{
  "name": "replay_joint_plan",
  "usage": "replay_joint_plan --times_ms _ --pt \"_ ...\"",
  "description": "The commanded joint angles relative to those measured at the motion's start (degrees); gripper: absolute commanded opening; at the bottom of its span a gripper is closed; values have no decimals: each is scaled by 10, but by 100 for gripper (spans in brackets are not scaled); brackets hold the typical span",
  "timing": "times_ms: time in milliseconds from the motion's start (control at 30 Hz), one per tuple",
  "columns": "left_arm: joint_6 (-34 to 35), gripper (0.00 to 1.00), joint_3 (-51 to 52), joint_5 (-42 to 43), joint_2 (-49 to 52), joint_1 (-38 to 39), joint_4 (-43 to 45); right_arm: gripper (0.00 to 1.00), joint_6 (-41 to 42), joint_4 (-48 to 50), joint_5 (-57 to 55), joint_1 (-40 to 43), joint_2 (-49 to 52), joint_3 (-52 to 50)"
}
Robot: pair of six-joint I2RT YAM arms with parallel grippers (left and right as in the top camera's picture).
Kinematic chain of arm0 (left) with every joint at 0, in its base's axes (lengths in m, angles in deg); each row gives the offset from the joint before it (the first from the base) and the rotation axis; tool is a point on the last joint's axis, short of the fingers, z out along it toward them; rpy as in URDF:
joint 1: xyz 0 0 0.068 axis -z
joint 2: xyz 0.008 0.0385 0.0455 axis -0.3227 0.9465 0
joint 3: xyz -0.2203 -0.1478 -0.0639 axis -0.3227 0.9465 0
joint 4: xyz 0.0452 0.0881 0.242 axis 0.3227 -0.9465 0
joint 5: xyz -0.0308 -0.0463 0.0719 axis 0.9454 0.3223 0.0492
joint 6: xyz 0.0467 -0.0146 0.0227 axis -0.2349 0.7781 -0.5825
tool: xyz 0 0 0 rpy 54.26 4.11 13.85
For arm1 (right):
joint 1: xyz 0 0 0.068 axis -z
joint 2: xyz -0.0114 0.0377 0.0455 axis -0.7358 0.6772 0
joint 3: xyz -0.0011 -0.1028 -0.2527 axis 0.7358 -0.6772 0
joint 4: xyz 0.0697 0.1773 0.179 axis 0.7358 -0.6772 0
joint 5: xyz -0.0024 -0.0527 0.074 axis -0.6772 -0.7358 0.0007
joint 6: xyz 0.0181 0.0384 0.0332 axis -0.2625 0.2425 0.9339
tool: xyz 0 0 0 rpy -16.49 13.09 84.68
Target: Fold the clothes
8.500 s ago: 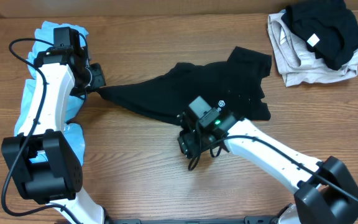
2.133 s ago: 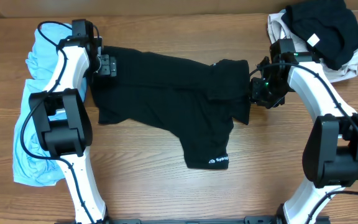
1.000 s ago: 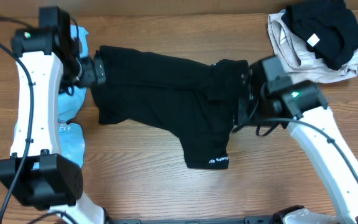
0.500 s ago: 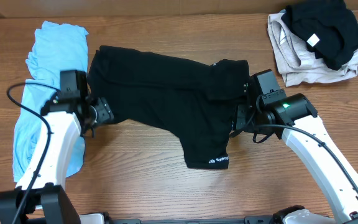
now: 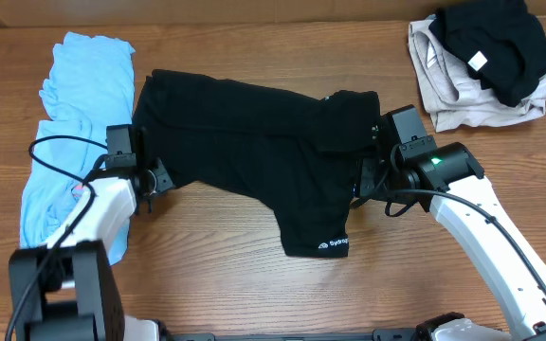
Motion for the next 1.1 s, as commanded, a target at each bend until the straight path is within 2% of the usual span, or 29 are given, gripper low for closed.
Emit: replay_joint_plan --times_ms 0,233,333,433,467,633,967,1067 --pt "-21 48 7 7 36 -1 18 58 4 4 -6 0 -12 0" --pt "-24 42 7 24 55 -1 30 58 4 4 -6 0 -12 0" --pt "-24 30 7 24 55 -1 28 58 4 5 -6 0 -12 0" --pt "-24 9 7 24 55 -1 24 58 4 5 -6 0 -12 -2" --pt "-24 4 7 24 55 -1 20 58 4 4 -6 0 -11 -2" --pt "-24 4 -11 24 53 -3 -33 58 4 0 -4 0 -10 -3" --pt "-106 4 -218 18 49 -5 -325 58 -24 -1 61 -15 -3 -31" --pt "-151 4 -286 8 49 -5 -400 58 -24 4 61 -34 -3 -63"
